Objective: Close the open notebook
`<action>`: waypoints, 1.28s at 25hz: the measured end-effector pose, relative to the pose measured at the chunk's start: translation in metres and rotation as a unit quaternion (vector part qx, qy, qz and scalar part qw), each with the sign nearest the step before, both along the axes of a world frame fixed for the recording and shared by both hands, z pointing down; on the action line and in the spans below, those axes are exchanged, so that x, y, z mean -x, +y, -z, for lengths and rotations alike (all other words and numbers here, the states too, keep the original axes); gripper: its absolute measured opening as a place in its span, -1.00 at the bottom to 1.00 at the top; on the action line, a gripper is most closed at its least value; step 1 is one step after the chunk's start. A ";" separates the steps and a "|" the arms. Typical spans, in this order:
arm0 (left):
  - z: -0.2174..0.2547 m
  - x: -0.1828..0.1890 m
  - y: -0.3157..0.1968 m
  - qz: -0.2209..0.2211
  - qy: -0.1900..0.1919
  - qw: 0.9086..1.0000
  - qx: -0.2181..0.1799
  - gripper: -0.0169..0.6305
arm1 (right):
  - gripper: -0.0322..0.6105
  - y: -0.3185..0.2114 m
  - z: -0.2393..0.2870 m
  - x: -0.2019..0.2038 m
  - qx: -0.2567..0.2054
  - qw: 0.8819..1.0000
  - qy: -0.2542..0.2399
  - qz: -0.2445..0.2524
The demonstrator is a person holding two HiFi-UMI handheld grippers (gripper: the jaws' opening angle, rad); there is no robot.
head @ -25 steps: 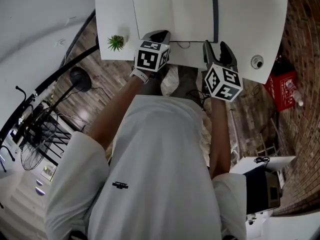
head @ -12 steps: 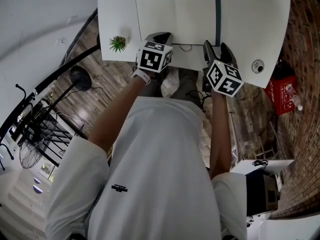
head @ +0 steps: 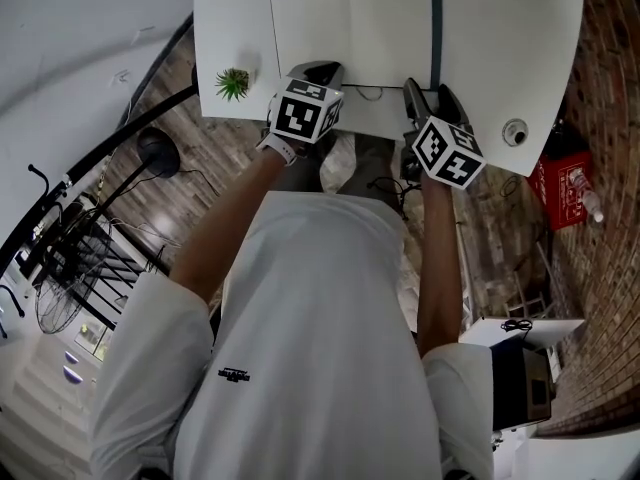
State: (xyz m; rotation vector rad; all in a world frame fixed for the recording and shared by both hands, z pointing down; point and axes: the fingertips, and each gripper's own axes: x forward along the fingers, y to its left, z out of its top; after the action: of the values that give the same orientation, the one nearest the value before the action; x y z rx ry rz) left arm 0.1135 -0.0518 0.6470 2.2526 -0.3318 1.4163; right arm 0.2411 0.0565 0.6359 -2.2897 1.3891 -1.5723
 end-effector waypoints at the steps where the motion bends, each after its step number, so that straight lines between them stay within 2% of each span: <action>1: 0.000 0.000 0.000 -0.002 0.001 1.000 0.001 -0.94 | 0.03 0.000 0.000 0.000 -0.004 1.000 -0.006 -0.001; 5: 0.000 0.000 0.000 -0.003 0.000 1.000 0.002 -0.94 | 0.02 -0.008 0.001 0.005 -0.017 0.999 -0.032 0.009; 8: 0.000 -0.001 0.002 -0.001 -0.003 1.000 0.009 -0.94 | -0.01 -0.010 0.001 0.004 -0.017 0.999 -0.032 0.003; 10: 0.000 -0.001 0.002 -0.002 -0.003 1.000 0.009 -0.94 | -0.10 -0.009 0.000 0.003 -0.017 0.999 -0.033 0.003; 13: 0.000 -0.001 0.001 -0.001 -0.004 1.000 0.003 -0.94 | -0.42 -0.006 -0.004 -0.002 -0.014 0.999 -0.037 0.003; 15: 0.000 -0.002 0.001 0.000 -0.004 1.000 0.003 -0.94 | -0.47 -0.004 -0.004 -0.004 -0.016 0.999 -0.036 0.002; 23: 0.000 0.000 -0.001 0.021 -0.005 1.000 0.003 -0.94 | -0.59 -0.009 0.017 -0.001 -0.027 1.000 -0.006 0.014; 32: 0.028 0.004 0.003 0.039 0.022 0.999 0.014 -0.94 | -0.68 -0.011 0.044 0.006 -0.034 0.998 0.043 0.033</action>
State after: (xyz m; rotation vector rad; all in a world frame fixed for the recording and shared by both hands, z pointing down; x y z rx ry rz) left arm 0.1099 -0.0491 0.6194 2.2198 -0.3781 1.3225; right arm 0.2348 0.0453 0.5920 -2.3209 1.5264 -1.4362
